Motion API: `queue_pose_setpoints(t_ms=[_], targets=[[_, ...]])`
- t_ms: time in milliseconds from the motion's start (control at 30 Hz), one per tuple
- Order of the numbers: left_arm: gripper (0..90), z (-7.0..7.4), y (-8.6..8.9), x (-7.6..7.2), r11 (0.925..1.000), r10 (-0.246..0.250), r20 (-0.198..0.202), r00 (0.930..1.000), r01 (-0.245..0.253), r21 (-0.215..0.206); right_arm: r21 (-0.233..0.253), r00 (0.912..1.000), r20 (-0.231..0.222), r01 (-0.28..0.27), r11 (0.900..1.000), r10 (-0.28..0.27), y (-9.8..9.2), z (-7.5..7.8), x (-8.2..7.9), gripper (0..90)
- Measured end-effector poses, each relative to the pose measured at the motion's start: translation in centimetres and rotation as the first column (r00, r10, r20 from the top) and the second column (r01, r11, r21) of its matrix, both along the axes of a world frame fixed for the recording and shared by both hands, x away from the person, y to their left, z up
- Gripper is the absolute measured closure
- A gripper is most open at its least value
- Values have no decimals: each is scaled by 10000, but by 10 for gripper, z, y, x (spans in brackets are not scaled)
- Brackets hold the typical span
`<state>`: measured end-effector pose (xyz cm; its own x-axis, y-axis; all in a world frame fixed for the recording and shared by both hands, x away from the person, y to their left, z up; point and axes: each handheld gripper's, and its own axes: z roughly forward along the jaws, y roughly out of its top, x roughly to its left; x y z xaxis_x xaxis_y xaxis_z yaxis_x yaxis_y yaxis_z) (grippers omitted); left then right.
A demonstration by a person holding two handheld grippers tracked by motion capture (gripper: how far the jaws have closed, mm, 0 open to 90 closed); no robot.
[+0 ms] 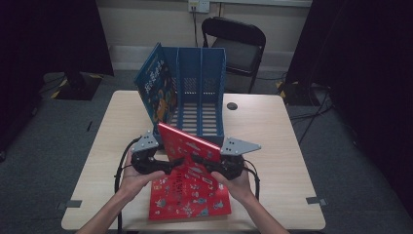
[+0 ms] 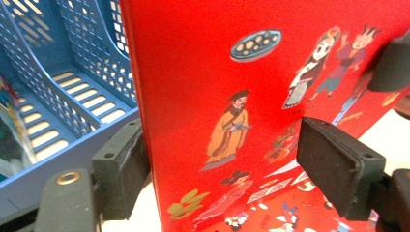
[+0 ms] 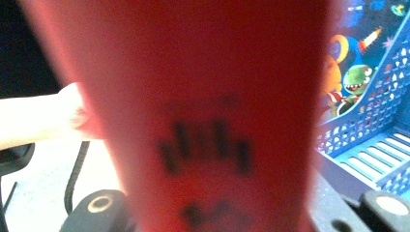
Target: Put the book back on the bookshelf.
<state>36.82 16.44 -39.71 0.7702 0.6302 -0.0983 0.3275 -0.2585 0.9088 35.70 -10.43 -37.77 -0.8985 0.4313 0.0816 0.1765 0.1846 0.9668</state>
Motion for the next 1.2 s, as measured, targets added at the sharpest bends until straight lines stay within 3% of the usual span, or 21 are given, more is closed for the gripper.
queue_pose_setpoints(t_ms=[133, 200, 333, 433, 467, 533, 700, 767, 833, 1000, 1100, 1200], targets=[[222, -2, -1, 1, 9996, 143, -204, 9997, -138, 236, -141, 9998, 95, 177, 9997, -176, -1, 1, 0, 788], [226, -3, 1, 0, 9995, 262, -352, 9990, -257, 159, -209, 9997, 158, 200, 9996, -196, 0, 2, 1, 793], [208, -7, 10, -4, 9975, 397, -614, 9973, -360, 604, -387, 9988, 139, 466, 9982, -461, 1, 6, 5, 806], [241, -14, 19, -11, 9978, 622, -707, 9956, -605, 258, -261, 9984, 17, 557, 9981, -557, -1, 5, 8, 806], [237, -19, 20, -12, 9973, 708, -902, 9934, -686, 278, -244, 9983, 5, 589, 9980, -589, -1, 5, 8, 806], [213, -25, 21, -12, 9956, 706, -997, 9925, -639, 689, -278, 9978, -83, 652, 9975, -655, -3, 7, 9, 806], [161, -38, 23, -13, 9928, 919, -1239, 9880, -813, 877, -230, 9968, -210, 772, 9968, -776, -5, 8, 11, 807], [164, -41, 23, -14, 9898, 984, -1386, 9854, -825, 1162, -210, 9967, -236, 772, 9968, -777, -5, 9, 12, 807], [174, -43, 25, -13, 9897, 1017, -1599, 9819, -836, 1162, -216, 9964, -214, 812, 9965, -816, -6, 10, 12, 807], [164, -44, 31, -10, 9899, 978, -1587, 9825, -795, 1177, -300, 9951, -178, 963, 9949, -969, -8, 14, 11, 807], [174, -46, 35, -8, 9863, 1269, -1718, 9769, -1059, 1264, -300, 9936, -138, 1114, 9933, -1118, -10, 17, 13, 807], [175, -46, 39, -7, 9864, 1347, -1633, 9773, -1167, 1157, -307, 9916, -134, 1282, 9913, -1286, -11, 20, 14, 807]])
